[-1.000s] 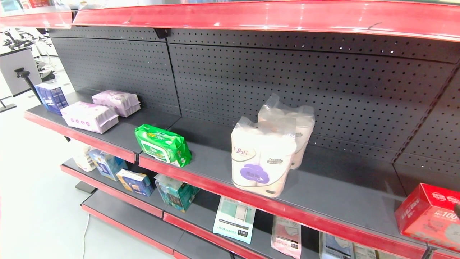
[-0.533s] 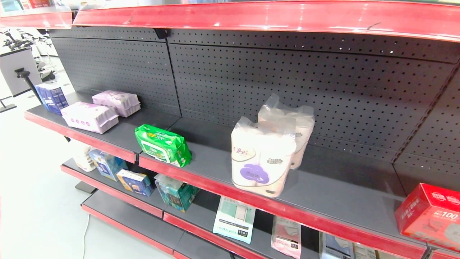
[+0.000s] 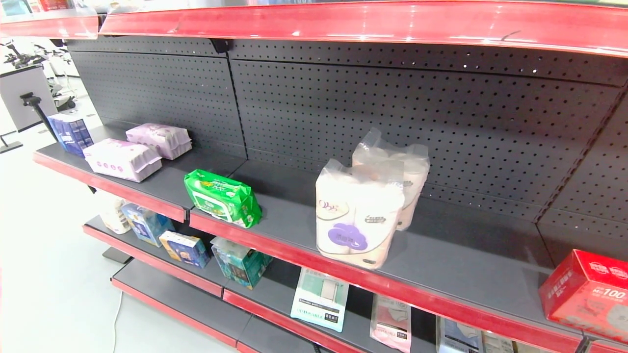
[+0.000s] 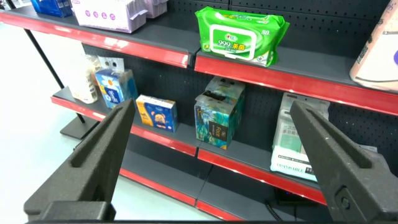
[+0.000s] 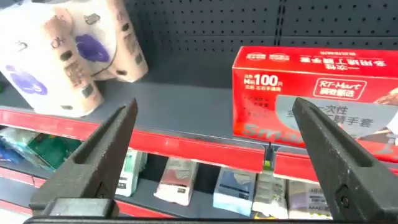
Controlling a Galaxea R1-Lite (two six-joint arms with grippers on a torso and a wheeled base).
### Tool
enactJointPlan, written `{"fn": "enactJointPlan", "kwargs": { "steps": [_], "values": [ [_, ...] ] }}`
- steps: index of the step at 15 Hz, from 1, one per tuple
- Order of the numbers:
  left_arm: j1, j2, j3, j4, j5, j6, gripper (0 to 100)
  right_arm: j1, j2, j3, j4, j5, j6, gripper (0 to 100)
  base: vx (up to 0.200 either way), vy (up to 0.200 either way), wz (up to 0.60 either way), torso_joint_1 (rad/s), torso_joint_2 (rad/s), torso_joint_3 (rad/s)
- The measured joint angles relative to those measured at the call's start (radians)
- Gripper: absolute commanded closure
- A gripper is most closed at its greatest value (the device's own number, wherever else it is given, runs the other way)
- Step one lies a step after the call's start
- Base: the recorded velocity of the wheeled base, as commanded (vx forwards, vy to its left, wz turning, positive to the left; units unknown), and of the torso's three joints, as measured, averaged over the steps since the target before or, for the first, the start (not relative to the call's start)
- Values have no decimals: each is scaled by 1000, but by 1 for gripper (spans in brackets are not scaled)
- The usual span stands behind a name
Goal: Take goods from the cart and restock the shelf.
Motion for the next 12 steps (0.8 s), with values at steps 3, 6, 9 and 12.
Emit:
{"fn": "enactJointPlan", "kwargs": {
  "steps": [3,6,9,12],
  "values": [
    [1,0,0,0,0,0,0,2,-8,0,51,118,-82,0,0,0,0,0,0,0],
    [1,0,0,0,0,0,0,3,-9,0,51,131,-94,0,0,0,0,0,0,0],
    [1,0,0,0,0,0,0,3,-9,0,51,130,-91,0,0,0,0,0,0,0],
    [0,0,0,0,0,0,0,3,-9,0,51,130,-92,0,0,0,0,0,0,0]
  ]
}}
